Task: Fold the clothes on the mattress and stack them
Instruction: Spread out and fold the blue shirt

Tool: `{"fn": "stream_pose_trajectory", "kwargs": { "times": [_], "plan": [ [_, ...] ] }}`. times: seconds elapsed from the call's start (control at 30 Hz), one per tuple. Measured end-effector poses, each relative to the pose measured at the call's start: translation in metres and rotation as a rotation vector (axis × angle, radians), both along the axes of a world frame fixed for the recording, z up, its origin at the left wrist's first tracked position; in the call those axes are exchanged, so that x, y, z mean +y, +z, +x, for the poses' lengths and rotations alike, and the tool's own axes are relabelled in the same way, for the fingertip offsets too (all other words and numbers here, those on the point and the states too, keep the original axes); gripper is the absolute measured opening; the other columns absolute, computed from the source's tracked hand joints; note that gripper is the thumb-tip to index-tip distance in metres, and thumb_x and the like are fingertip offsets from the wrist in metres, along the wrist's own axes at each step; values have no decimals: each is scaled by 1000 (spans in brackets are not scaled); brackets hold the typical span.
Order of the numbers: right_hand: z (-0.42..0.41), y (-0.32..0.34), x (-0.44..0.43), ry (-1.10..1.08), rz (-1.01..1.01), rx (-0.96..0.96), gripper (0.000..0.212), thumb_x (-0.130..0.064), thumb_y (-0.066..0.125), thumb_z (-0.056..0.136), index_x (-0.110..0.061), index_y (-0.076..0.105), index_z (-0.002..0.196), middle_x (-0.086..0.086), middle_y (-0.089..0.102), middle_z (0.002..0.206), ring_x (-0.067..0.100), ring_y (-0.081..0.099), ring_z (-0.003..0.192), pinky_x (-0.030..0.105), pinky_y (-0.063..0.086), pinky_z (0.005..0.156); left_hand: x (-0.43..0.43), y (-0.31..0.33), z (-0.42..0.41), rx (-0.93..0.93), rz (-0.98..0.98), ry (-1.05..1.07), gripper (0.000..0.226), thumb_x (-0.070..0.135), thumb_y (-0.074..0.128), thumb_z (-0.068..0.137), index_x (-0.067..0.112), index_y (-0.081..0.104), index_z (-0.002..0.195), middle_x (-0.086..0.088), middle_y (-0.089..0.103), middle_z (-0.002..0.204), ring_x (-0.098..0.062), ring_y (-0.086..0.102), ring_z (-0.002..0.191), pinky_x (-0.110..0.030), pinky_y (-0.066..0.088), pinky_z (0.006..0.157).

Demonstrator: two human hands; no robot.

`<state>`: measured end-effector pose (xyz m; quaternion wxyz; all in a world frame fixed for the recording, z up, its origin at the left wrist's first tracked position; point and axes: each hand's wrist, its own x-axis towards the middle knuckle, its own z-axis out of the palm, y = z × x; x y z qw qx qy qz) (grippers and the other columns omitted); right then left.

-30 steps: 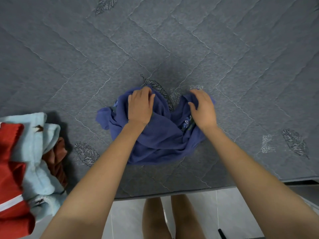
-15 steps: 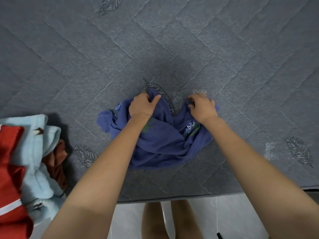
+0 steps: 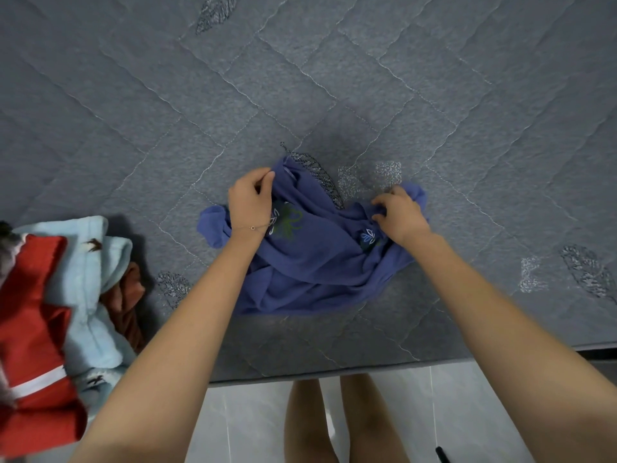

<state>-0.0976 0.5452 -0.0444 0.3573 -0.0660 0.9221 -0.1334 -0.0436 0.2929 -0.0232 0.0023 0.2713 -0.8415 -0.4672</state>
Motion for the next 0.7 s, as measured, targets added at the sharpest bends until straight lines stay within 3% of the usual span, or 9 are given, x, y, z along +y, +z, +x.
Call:
{"fn": "stream_pose_trajectory", "kwargs": {
  "times": [0.1,0.2,0.3,0.33,0.4,0.47,0.57,0.7],
  "plan": [
    [7,3,0,-8,-6,123,18,-14,59,94,-8,67,109,14,52,122,36,50,112,40,36,91,4,0,3,9,122,71,18,8,50,98,8,62,85,-4,55,75,-8,47,71,-22,40,68],
    [11,14,-1,-57,-112,302,12,-13,62,91,-7,70,96,11,60,113,34,48,112,37,33,93,7,4,4,27,209,118,24,6,46,99,13,50,77,4,42,65,2,37,57,-13,34,58],
    [11,34,-6,-167,-350,422,6,-3,65,87,2,67,85,15,63,109,32,52,112,21,31,96,10,14,3,27,256,115,32,6,45,100,21,42,71,5,37,63,3,35,51,-11,32,54],
    [9,41,-8,-214,-416,425,7,-3,64,88,2,66,85,14,64,103,30,55,106,18,33,91,10,19,3,27,264,110,32,8,45,100,21,42,71,5,39,64,3,35,54,-11,33,55],
    [7,59,-12,-356,-528,382,8,-9,61,93,-2,61,89,11,64,83,24,59,82,26,41,76,8,31,4,46,243,117,32,9,47,101,21,42,71,6,42,65,1,36,58,-12,34,58],
    [4,79,-15,-473,-623,405,9,-16,59,94,-11,58,88,4,55,66,16,46,62,29,39,64,4,47,4,100,211,146,33,8,47,101,23,41,71,8,42,66,4,39,56,-12,34,59],
    [-1,113,-20,-586,-726,506,16,-17,57,94,-28,53,83,-12,45,61,5,38,60,21,35,59,-6,80,4,183,155,176,35,6,46,101,24,39,72,8,38,66,8,40,54,-11,34,60],
    [-4,168,-31,-579,-758,569,12,-16,58,93,-24,55,85,-2,46,63,4,38,61,19,34,59,-17,130,-1,219,180,157,34,5,46,100,23,37,73,6,36,66,4,36,56,-14,33,59]
  ]
}}
